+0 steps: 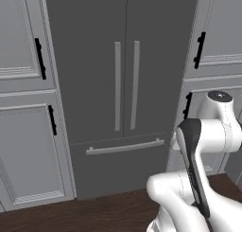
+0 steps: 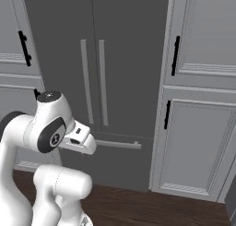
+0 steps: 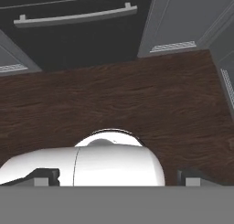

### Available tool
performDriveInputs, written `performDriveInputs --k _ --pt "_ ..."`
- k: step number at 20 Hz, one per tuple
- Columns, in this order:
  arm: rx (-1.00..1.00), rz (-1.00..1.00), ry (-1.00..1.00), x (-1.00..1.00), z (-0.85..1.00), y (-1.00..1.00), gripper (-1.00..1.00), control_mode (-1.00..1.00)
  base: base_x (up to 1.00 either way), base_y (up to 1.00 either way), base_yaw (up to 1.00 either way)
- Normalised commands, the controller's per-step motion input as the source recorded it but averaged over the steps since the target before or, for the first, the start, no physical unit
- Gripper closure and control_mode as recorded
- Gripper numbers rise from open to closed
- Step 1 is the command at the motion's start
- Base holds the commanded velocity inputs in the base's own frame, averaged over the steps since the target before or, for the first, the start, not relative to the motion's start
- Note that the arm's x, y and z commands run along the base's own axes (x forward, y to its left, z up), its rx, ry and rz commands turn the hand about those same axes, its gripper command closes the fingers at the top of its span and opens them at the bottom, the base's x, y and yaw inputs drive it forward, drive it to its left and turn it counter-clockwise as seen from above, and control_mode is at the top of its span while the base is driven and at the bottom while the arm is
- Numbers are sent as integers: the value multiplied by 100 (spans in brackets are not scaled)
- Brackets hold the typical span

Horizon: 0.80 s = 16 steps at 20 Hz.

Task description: Grab a lemon wedge from the fridge and one ice cube from the ice bowl, and put them in the glass of lemonade.

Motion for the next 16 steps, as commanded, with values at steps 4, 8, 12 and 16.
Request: performDriveInputs --k 4,8,12,16 --pt "0 0 0 0 0 0 -100 100 -5 0 0" --pt "0 0 0 0 0 0 -100 100 31 2 0" --pt "0 0 0 0 0 0 -100 100 76 15 0" --pt "0 1 -12 -23 4 2 -100 -100 -11 0 0"
